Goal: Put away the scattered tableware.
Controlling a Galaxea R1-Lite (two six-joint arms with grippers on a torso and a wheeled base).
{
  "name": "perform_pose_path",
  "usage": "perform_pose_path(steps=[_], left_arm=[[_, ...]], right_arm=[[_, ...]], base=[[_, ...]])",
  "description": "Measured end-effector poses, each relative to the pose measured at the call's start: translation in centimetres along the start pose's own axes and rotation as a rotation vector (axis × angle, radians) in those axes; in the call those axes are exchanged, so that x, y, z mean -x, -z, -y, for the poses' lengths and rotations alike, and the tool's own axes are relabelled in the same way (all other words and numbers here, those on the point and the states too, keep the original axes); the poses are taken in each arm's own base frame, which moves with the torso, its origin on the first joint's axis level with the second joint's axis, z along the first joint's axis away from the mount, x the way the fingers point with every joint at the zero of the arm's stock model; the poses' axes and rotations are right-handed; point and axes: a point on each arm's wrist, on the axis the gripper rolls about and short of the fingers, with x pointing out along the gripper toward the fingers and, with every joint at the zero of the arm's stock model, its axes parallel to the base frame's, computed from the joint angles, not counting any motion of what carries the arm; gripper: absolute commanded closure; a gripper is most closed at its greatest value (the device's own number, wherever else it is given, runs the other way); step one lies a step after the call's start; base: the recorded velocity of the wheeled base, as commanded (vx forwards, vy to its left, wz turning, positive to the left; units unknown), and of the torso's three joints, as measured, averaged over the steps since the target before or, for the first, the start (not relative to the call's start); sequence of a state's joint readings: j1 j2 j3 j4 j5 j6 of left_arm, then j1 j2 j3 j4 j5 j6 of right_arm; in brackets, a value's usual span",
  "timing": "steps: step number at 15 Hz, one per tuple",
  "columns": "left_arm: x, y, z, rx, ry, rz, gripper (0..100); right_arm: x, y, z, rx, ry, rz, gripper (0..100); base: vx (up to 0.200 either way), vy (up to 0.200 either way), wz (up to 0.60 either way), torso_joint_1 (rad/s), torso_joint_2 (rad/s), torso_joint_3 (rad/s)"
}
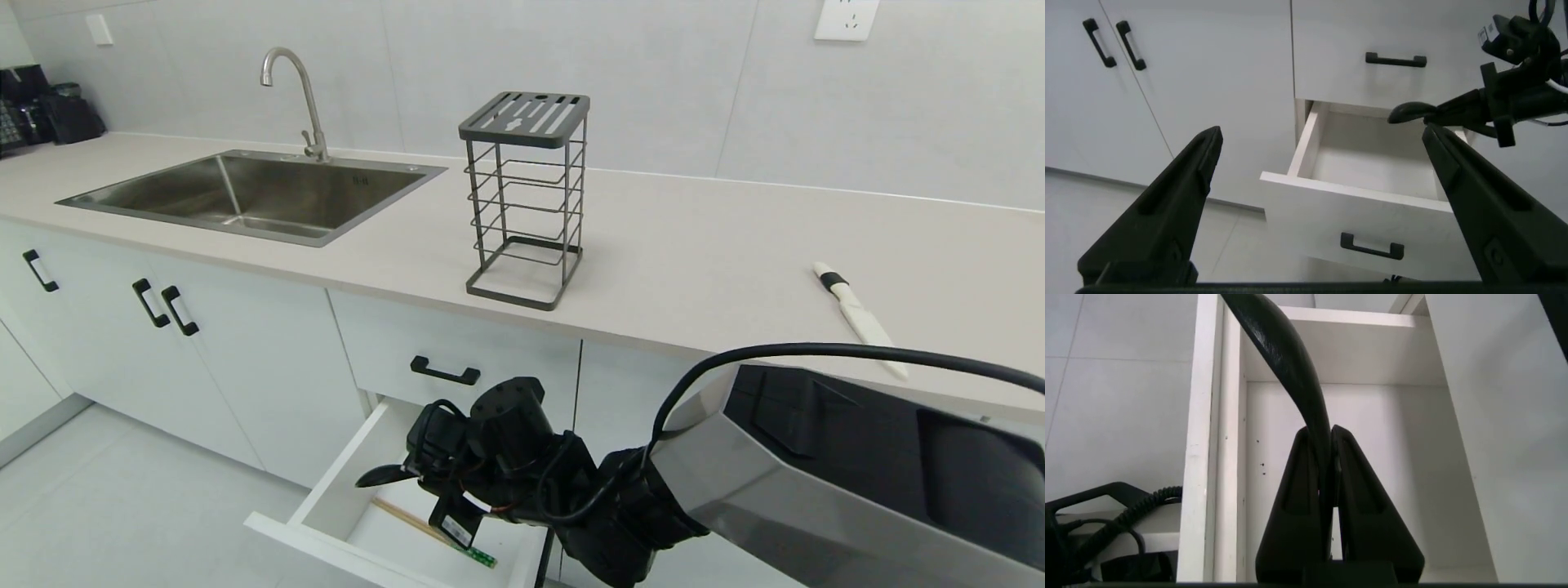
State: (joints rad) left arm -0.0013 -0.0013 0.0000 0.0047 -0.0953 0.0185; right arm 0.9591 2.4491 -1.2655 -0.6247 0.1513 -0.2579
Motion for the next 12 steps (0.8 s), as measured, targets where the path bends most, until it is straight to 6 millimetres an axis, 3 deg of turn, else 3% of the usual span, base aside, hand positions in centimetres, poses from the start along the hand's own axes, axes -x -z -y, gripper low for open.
perform_pose_path(steps=[3,8,12], left_arm=[[0.0,0.0,0.0,0.000,0.000,0.001,0],[0.0,0.0,0.0,0.000,0.000,0.001,0],[0.0,0.0,0.0,0.000,0.000,0.000,0]], right_arm=[[-0.7,0.1,0.1,0.001,0.002,0.006,100],[-2.0,0.7,0.3,0.000,0.004,0.004,100],[-3.3,0.7,1.0,0.000,0.012,0.012,100]], base=[[0.000,0.000,0.00,-0.075,0.14,0.067],[0.000,0.000,0.00,-0.218,0.39,0.167],[0.000,0.000,0.00,-0.049,0.09,0.055]])
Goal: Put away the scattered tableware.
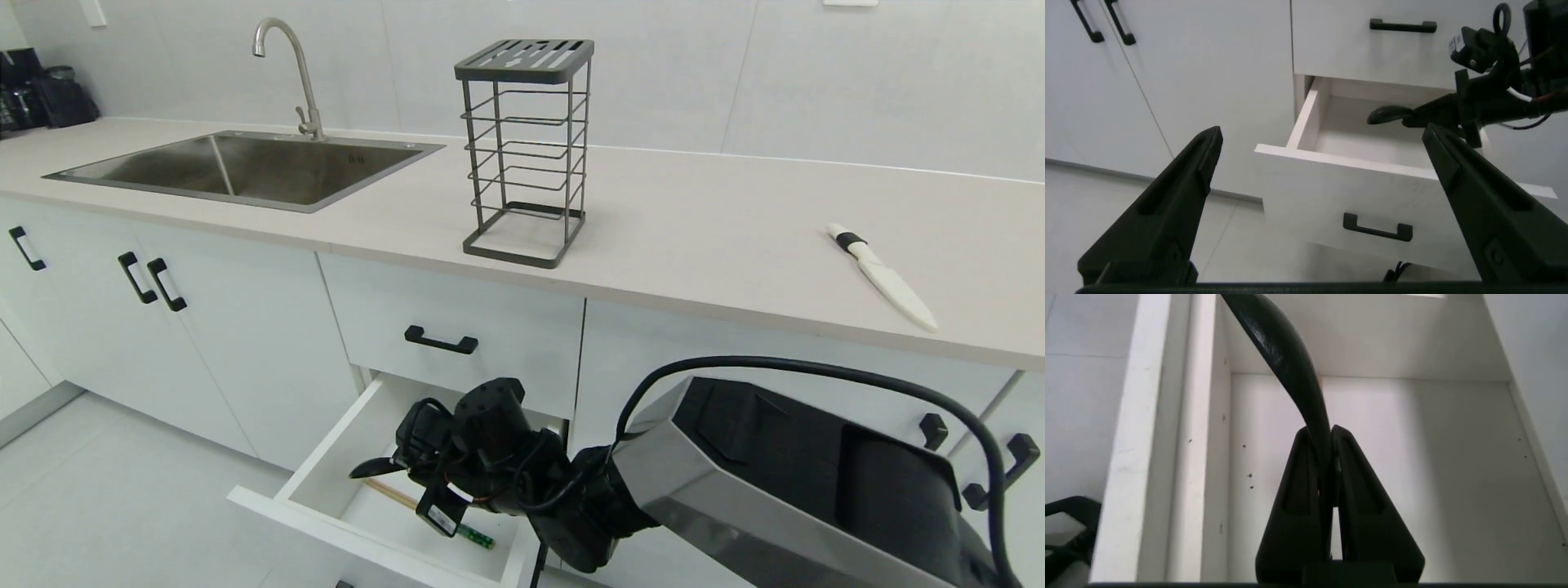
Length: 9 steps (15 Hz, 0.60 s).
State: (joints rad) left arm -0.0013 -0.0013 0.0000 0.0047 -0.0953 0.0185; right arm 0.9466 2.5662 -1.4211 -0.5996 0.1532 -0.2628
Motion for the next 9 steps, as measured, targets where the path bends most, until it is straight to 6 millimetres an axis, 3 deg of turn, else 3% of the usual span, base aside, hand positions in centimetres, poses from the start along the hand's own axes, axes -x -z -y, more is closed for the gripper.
perform_pose_path(steps=[9], left_arm=[[0.0,0.0,0.0,0.000,0.000,0.000,0]], right_arm=[[-2.0,2.8,1.9,-0.034,0.037,-0.042,100]], base=[[0.000,0.000,0.00,0.000,0.00,0.000]])
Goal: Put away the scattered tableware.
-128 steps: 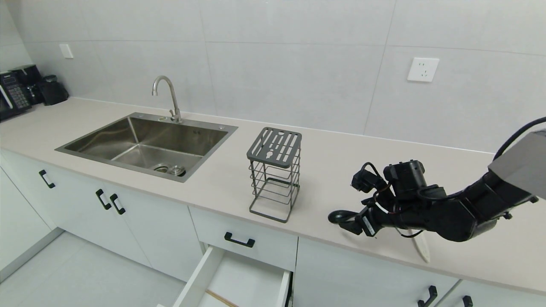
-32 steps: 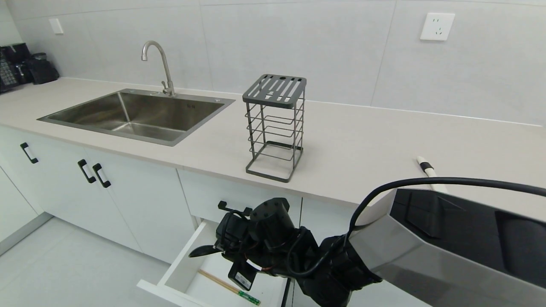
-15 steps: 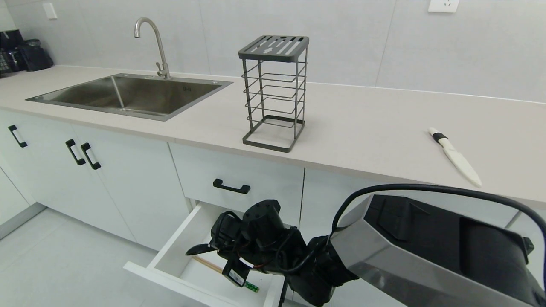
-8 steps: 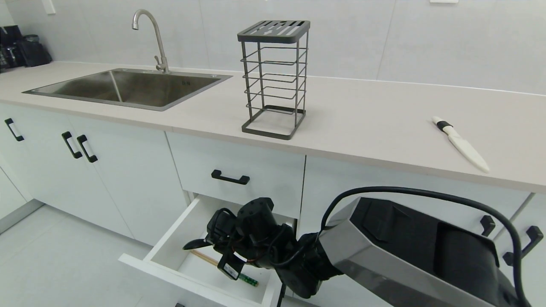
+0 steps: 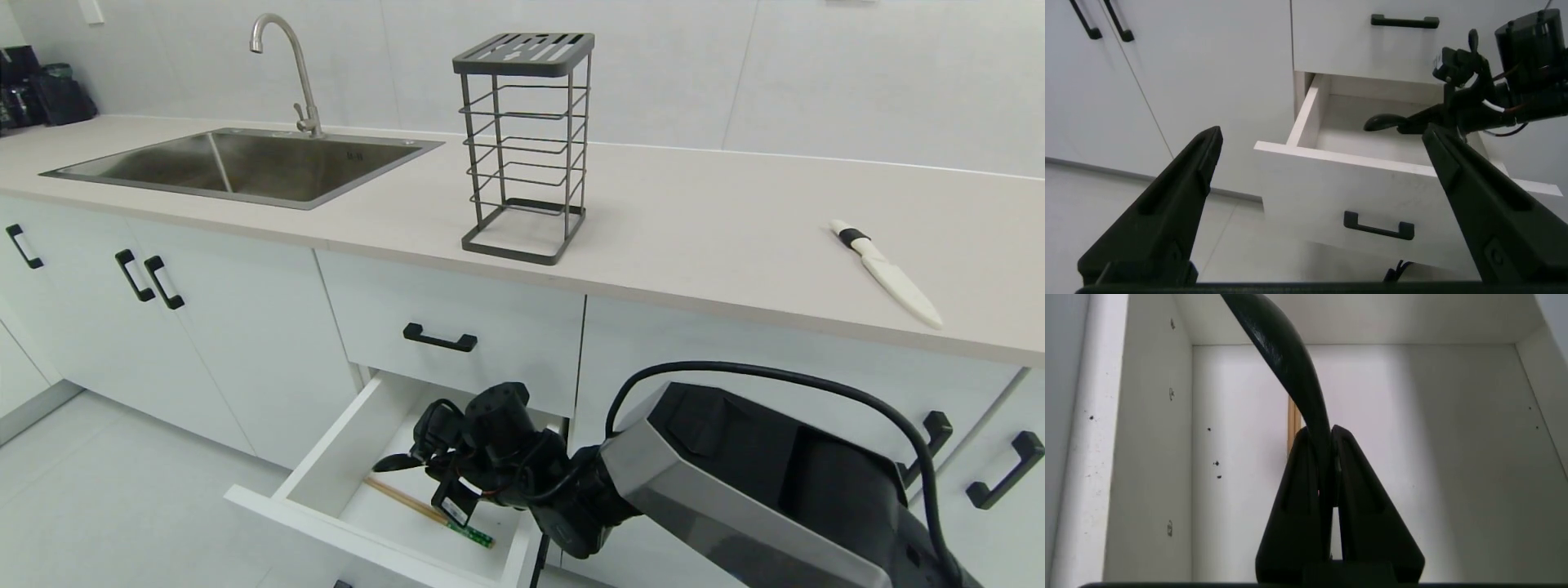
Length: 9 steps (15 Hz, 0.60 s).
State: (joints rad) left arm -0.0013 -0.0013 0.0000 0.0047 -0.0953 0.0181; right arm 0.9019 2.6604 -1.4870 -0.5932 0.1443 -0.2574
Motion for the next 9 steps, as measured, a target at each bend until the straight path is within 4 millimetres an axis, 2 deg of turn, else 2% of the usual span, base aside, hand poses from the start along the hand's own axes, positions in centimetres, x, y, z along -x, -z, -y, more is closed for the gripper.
perform_pose_path(steps=[6,9], left_arm=[[0.0,0.0,0.0,0.000,0.000,0.000,0],[0.0,0.0,0.0,0.000,0.000,0.000,0]], right_arm=[[-0.7,1.1,0.4,-0.015,0.007,-0.018,100],[-0.8,1.5,0.4,-0.079,0.002,-0.045,100]], base=[[0.000,0.000,0.00,0.000,0.00,0.000],[0.000,0.000,0.00,0.000,0.00,0.000]])
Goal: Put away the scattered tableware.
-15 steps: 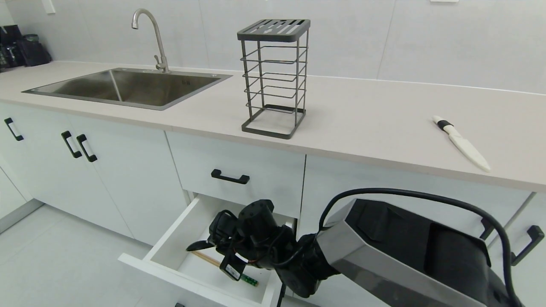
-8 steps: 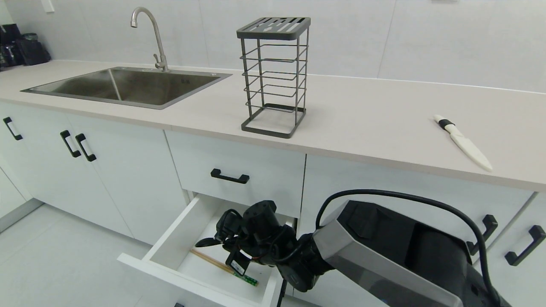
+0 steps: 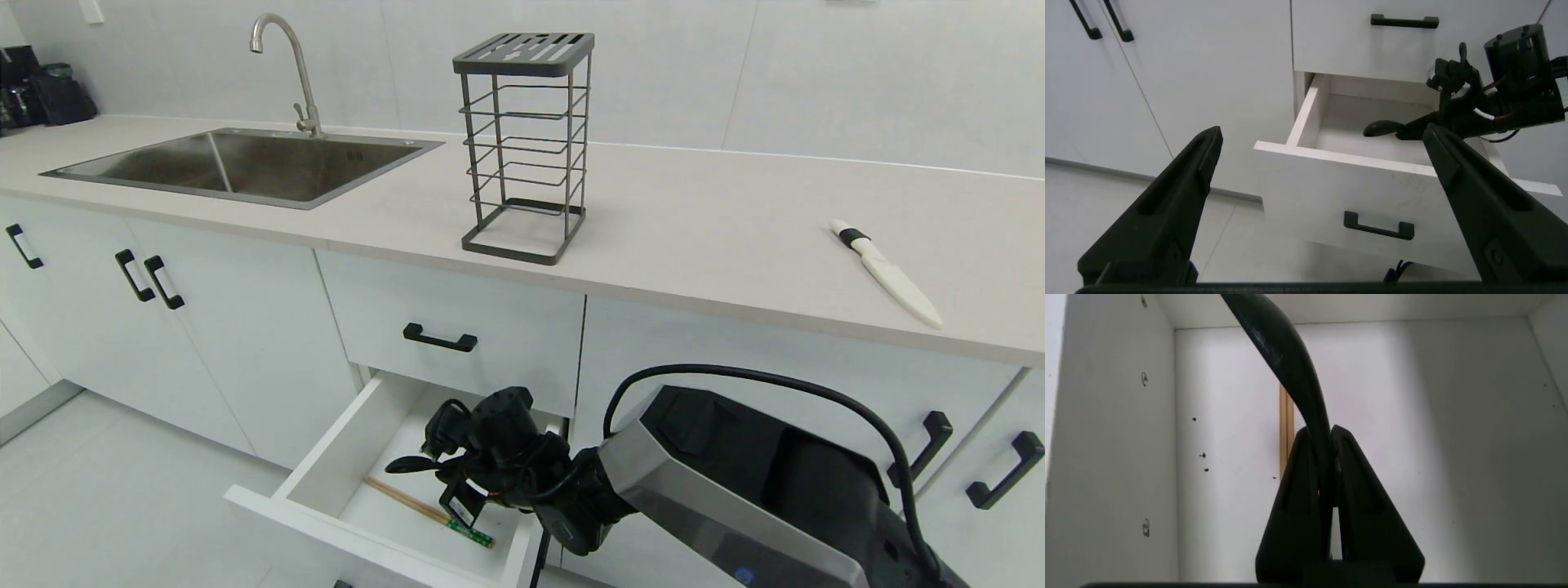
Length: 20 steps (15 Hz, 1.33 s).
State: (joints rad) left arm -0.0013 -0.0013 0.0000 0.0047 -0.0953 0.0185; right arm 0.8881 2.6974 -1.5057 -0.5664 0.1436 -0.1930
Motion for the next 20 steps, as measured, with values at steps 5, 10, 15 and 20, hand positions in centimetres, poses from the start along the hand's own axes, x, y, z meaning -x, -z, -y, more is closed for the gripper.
perform_pose_path(steps=[5,10,15,20], left_arm=[[0.0,0.0,0.0,0.000,0.000,0.000,0],[0.0,0.0,0.0,0.000,0.000,0.000,0],[0.0,0.0,0.0,0.000,0.000,0.000,0],[0.0,0.0,0.0,0.000,0.000,0.000,0]], right_arm=[[-0.1,0.2,-0.4,-0.026,-0.028,-0.090,100],[-0.2,0.0,-1.0,-0.075,-0.046,-0.130,0],[-0.2,-0.1,-1.3,-0.071,-0.059,-0.114,0],[0.3,-0.4,-1.6,-0.061,-0.055,-0.083,0]], base=[[0.000,0.000,0.00,0.000,0.00,0.000],[0.000,0.000,0.00,0.000,0.00,0.000],[0.000,0.000,0.00,0.000,0.00,0.000],[0.000,0.000,0.00,0.000,0.00,0.000]])
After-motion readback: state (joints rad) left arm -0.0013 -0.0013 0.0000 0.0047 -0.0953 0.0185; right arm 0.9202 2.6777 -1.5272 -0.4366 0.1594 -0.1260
